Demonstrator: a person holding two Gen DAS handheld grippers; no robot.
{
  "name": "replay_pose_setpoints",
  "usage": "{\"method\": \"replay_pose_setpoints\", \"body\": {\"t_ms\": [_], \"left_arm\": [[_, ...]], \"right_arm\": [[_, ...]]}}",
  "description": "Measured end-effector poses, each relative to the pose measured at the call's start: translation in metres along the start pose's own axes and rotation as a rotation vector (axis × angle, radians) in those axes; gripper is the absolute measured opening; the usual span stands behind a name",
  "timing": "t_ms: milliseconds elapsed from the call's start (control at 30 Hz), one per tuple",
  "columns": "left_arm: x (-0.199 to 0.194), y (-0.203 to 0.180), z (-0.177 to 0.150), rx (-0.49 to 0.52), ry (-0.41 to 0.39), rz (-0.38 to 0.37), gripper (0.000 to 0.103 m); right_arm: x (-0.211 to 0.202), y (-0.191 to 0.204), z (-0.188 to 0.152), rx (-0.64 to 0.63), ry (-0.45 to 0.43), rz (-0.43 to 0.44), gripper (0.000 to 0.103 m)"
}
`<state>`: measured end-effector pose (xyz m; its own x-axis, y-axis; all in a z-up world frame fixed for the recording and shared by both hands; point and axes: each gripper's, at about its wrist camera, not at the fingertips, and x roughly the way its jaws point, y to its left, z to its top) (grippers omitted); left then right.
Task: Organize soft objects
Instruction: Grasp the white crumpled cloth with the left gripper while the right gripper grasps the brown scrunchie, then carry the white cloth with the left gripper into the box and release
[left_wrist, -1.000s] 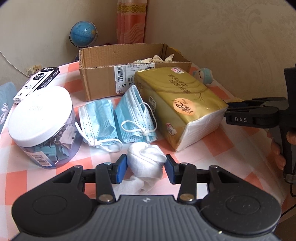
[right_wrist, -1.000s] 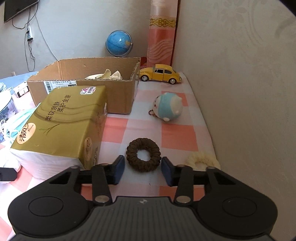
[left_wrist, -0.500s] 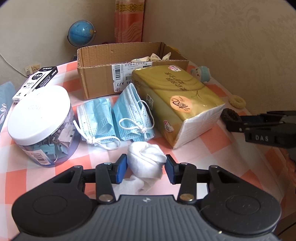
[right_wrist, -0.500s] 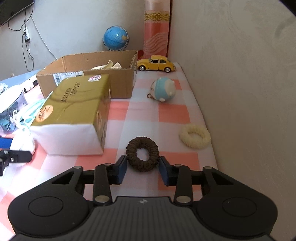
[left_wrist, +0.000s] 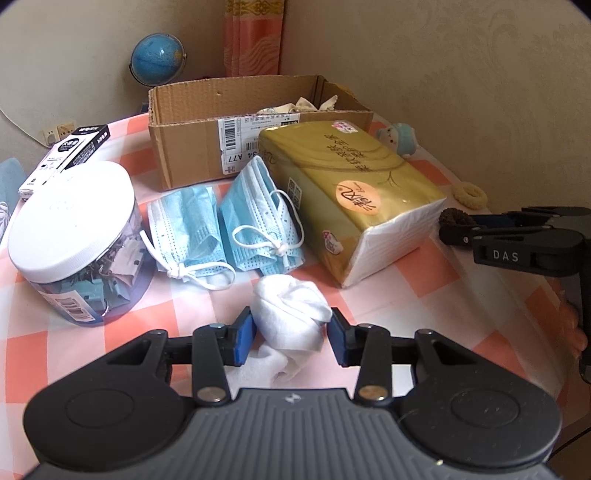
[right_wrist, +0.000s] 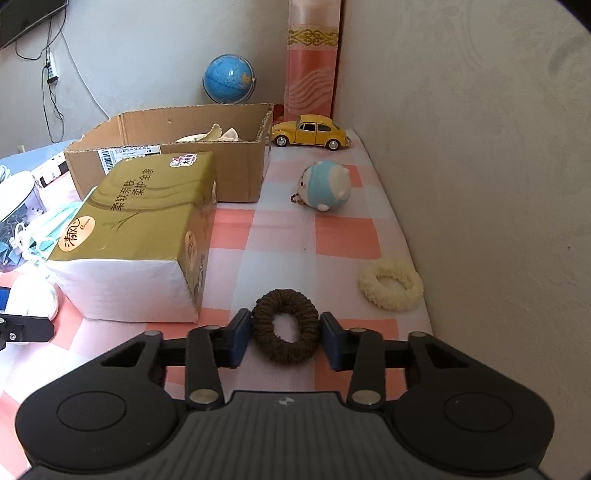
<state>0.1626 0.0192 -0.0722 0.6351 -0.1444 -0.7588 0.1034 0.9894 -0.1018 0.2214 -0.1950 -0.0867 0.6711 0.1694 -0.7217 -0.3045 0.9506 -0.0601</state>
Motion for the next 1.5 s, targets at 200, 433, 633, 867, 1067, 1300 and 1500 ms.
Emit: {"method": "replay_pose_setpoints", "body": {"t_ms": [200,433,633,867,1067,1300,1500], "left_arm": [[-0.011,0.001,-0.002,0.008,0.012,-0.024,0.039],[-0.038,0.004,0.003,0.042,0.037,-0.069,0.039],[-0.059,0.013,0.031,0.072,0.020,-0.082,0.039],[-0.067,0.023,0.085,0.092,-0.059,-0.064,0.039],[-0.045,0.033,0.134,0.096,-0.111,-0.021,0.039],[0.000,0.052,0.173,0.060,-0.108,0.038,0.040],[0.018,0.071,0.181,-0.044,-0.138,0.084,0.076]], "right_arm": [[-0.015,0.001,-0.002,0.010,0.003,-0.016,0.043],[-0.047,0.004,-0.002,0.006,-0.022,0.000,0.043],[-0.076,0.015,-0.004,-0.020,-0.036,0.032,0.043],[-0.096,0.022,-0.003,-0.032,-0.065,0.045,0.043],[-0.104,0.022,-0.001,-0.040,-0.076,0.047,0.043],[-0.098,0.019,0.002,-0.035,-0.065,0.043,0.043],[-0.095,0.019,0.004,-0.030,-0.061,0.040,0.043]]}}
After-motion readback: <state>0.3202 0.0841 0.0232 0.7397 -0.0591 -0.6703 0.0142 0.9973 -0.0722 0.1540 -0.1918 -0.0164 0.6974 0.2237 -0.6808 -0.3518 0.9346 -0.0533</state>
